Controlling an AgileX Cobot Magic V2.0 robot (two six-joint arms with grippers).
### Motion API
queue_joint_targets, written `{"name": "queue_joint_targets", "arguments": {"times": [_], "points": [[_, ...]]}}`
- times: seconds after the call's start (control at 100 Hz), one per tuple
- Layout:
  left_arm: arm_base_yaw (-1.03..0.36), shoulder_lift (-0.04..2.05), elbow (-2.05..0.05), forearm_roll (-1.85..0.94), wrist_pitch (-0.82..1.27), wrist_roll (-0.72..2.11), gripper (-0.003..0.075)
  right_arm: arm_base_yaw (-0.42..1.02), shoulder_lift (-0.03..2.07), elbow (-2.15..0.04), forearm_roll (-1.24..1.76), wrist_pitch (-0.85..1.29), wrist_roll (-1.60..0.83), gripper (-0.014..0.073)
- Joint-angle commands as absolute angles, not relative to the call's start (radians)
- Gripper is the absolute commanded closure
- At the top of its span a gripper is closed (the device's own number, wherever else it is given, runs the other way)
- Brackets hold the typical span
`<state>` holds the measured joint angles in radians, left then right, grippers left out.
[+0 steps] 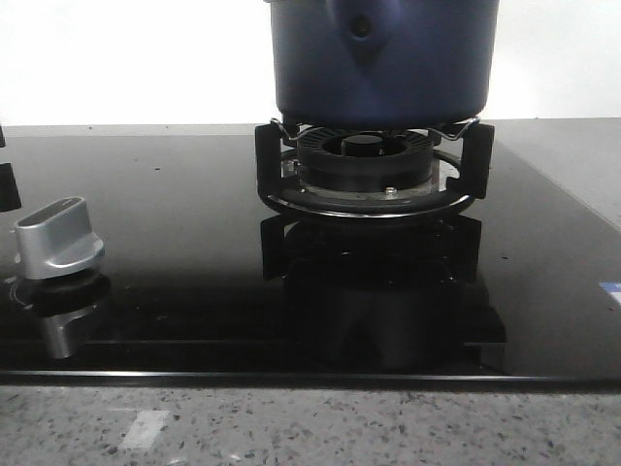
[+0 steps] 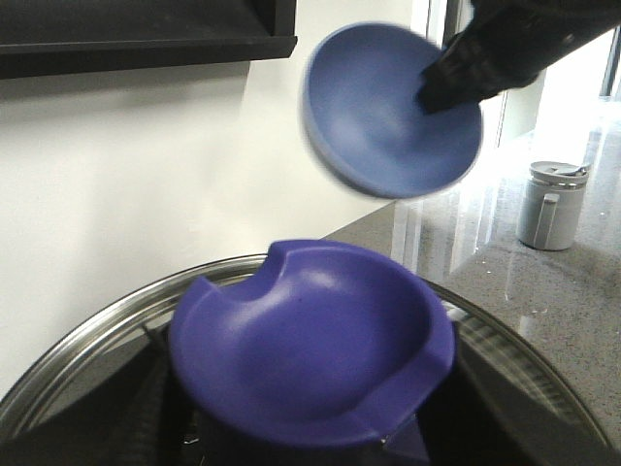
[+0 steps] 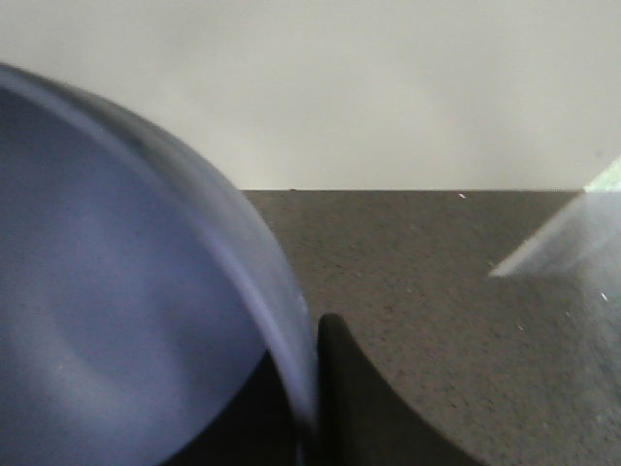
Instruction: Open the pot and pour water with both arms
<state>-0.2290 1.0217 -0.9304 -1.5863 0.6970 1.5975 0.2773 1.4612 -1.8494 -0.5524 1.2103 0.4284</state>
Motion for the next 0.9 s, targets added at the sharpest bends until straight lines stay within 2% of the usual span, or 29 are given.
{"name": "queue_joint_targets", "arguments": {"times": [0.0,0.14,0.28,0.4,0.59,0.89], "points": [[-0.232,1.015,-0.967,-1.681,0.711,1.589,0.045,0.153,1.388,-1.861,-0.504,1.156,0.412,0.0668],[-0.272,1.066,-0.996,-1.69,0.706,1.612,0.0449,-0.045,1.334,-1.726,-0.312,1.109,0.405,0.0668],[-0.332,1.142,-1.051,-1.69,0.702,1.624,0.0449,-0.159,1.269,-1.483,-0.155,1.029,0.405,0.0668],[-0.376,1.211,-1.105,-1.69,0.702,1.624,0.045,-0.177,1.227,-1.274,-0.145,0.979,0.405,0.0668],[-0.436,1.316,-1.191,-1.69,0.702,1.627,0.0449,-0.177,1.187,-1.071,-0.147,0.916,0.405,0.0668],[-0.507,1.446,-1.3,-1.688,0.699,1.673,0.045,-0.177,1.174,-1.003,-0.166,0.912,0.405,0.0668]]}}
